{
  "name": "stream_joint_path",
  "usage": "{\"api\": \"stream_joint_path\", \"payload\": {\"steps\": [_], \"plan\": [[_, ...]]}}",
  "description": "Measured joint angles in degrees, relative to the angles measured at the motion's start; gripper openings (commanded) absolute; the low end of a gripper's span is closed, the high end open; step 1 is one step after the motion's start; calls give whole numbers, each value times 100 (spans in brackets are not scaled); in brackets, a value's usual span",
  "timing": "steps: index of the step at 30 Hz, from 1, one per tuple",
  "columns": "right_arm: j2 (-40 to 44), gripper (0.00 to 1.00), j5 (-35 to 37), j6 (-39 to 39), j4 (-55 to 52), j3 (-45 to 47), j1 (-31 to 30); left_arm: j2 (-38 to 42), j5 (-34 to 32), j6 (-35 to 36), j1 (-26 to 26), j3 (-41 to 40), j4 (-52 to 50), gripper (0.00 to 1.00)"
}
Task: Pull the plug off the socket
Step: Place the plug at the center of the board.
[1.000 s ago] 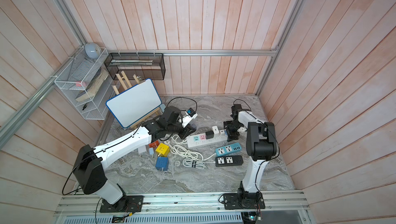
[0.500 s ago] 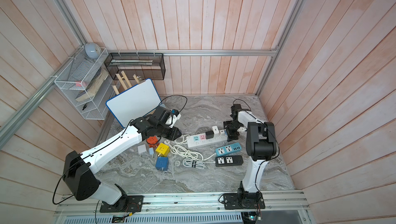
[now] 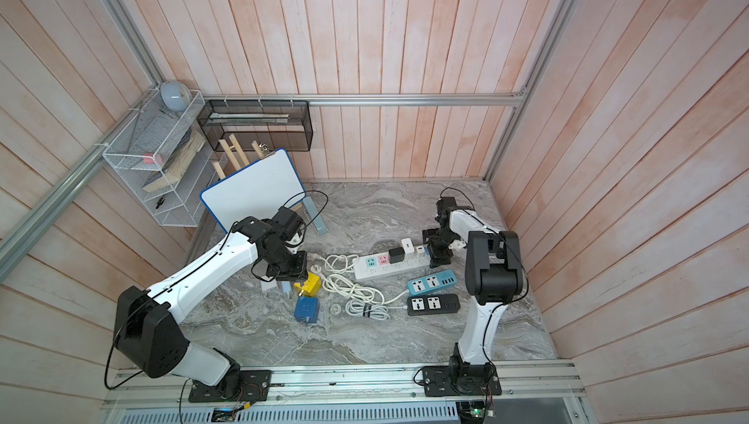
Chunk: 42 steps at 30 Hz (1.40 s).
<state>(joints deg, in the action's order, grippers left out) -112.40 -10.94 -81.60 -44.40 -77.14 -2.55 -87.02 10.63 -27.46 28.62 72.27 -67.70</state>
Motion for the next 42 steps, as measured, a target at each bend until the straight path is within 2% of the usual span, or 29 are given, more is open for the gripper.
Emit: {"api": "stream_joint_path", "payload": {"steps": [8, 17, 29, 31, 37, 42], "plan": [[0, 0, 0, 0, 0, 0, -4, 26, -173, -254, -153, -750, -306, 0], [0, 0, 2, 0, 2, 0, -4, 37, -214, -422, -164, -1550, -39, 0], [-4, 0, 11, 0, -2, -7, -7, -9, -190, -494, -186, -1864, 621, 0], [-4, 0, 11, 2, 0, -7, -4, -35, -186, -494, -188, -1895, 675, 3], [-11, 0, 15, 13, 0, -17, -11, -131, -144, -492, -190, -1943, 791, 22], [-11, 0, 15, 11, 0, -17, -11, -192, -144, -490, -190, -2000, 870, 30]]}}
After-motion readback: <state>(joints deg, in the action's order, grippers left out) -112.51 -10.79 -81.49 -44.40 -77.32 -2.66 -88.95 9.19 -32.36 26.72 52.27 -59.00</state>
